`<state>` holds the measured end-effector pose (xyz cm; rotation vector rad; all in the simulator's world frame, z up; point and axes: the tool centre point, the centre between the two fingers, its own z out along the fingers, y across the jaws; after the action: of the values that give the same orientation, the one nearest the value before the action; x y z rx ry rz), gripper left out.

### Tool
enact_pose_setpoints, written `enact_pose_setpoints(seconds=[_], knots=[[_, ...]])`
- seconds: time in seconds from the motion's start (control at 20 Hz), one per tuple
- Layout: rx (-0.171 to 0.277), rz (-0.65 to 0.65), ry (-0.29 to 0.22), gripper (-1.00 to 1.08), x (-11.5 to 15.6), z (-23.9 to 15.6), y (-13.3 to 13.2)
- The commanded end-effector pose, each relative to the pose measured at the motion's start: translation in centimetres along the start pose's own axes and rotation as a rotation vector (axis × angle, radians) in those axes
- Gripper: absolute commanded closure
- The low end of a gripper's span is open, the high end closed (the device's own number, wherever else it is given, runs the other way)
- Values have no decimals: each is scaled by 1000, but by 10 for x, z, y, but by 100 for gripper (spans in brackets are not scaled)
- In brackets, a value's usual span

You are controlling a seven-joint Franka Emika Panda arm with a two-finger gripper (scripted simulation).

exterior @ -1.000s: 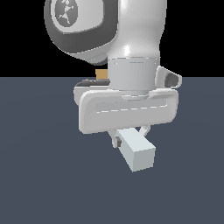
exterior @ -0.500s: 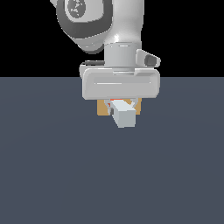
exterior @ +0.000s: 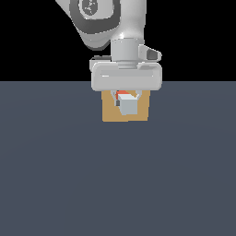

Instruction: Insert the peg into the horizontal hole in a box.

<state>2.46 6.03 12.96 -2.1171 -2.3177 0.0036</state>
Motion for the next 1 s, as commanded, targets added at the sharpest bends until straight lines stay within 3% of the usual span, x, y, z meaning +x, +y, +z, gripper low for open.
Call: enact_pose_setpoints(seconds=[0.0, 0.95], knots=[[-3, 15, 0, 108, 8, -6, 3], [-3, 26, 0, 108, 15, -9, 7]])
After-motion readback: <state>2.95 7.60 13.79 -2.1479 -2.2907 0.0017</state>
